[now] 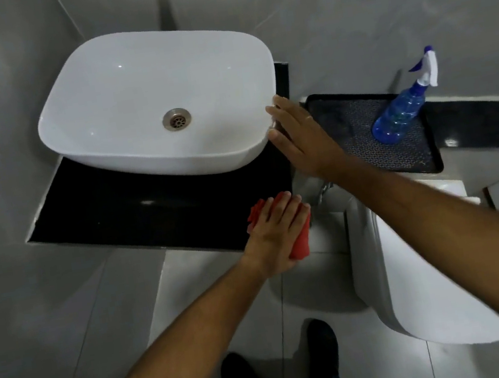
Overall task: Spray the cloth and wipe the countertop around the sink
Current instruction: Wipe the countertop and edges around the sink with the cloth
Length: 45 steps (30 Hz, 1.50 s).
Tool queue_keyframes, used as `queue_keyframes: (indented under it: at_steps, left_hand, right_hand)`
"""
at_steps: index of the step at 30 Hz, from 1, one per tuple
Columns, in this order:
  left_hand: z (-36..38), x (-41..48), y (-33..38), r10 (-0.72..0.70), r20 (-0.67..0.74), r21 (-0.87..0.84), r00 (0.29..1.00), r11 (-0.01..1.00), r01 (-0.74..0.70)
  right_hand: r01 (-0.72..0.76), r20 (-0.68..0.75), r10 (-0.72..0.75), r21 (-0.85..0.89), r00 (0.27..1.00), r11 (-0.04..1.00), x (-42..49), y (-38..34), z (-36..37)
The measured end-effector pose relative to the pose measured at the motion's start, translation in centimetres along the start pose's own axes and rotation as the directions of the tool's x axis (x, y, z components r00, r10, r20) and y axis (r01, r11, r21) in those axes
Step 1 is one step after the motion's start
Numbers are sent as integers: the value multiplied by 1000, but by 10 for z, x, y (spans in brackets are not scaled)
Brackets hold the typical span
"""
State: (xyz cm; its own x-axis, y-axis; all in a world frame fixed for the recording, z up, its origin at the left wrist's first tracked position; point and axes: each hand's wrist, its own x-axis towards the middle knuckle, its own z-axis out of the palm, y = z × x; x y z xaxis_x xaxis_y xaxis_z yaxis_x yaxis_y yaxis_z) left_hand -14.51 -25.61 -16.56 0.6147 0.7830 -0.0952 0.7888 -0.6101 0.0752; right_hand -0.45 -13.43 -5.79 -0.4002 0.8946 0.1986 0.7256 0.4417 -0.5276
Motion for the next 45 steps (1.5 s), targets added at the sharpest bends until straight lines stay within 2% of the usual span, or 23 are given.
queue_keyframes:
  at_steps: [3,5,6,7,8,9,10,12,13,15,18,20,22,24,31,40,45]
  left_hand:
    - [-13,4,-2,59,104,12,993,998,-61]
    - [-35,-2,-17,100,164,-196,981,978,-67]
    - [-48,-10,-27,98,128,-343,987,938,-49]
    - [-62,-17,-40,78,7,-411,997,909,-69]
    - [-73,-22,-56,32,-182,-377,983,921,-100]
    - [-84,-25,-70,-29,-367,-304,930,948,-91]
    - [-96,-24,-82,-76,-488,-240,870,970,-50]
    - [-113,-11,-99,-142,-592,-162,794,985,56]
    - [-119,1,-105,-155,-598,-147,786,986,82]
    - [-126,25,-113,-209,-501,-165,840,976,144]
    - [-127,46,-126,-260,-231,-111,938,964,240]
    - [-125,52,-133,-228,-124,-26,966,974,226]
    - [-124,56,-137,-163,-79,36,983,985,166]
    - [-123,57,-136,-127,-53,52,990,990,130]
    - [-128,55,-132,-147,-16,-53,989,988,146]
    - [-129,57,-135,-115,-30,-49,993,992,114]
    - [-128,58,-136,-121,-25,-38,992,992,120]
  right_hand:
    - [-247,-176,277,177,945,953,-44,-3,18]
    - [-346,-260,408,251,875,904,-85,-11,41]
    - [-374,-283,436,249,854,894,-106,-17,57]
    - [-404,-291,457,225,840,887,-124,-25,73]
    - [-441,-277,475,179,835,880,-140,-34,90]
    - [-482,-245,495,117,833,869,-150,-45,106]
    - [-527,-200,525,49,827,849,-155,-55,121]
    - [-607,-110,599,-62,793,792,-152,-75,144]
    - [-642,-94,635,-85,767,762,-147,-80,150]
    - [-682,-107,674,-99,731,724,-139,-80,155]
    - [-694,-97,688,-40,719,719,-134,-73,156]
    - [-712,-61,714,52,697,700,-129,-63,152]
    - [-727,-13,736,141,677,672,-115,-51,147]
    - [-709,-6,722,180,692,682,-98,-37,140]
    - [-652,-20,680,267,733,710,-3,23,118]
    - [-636,-22,668,286,743,717,159,118,90]
    - [-611,-20,633,238,774,755,206,150,82]
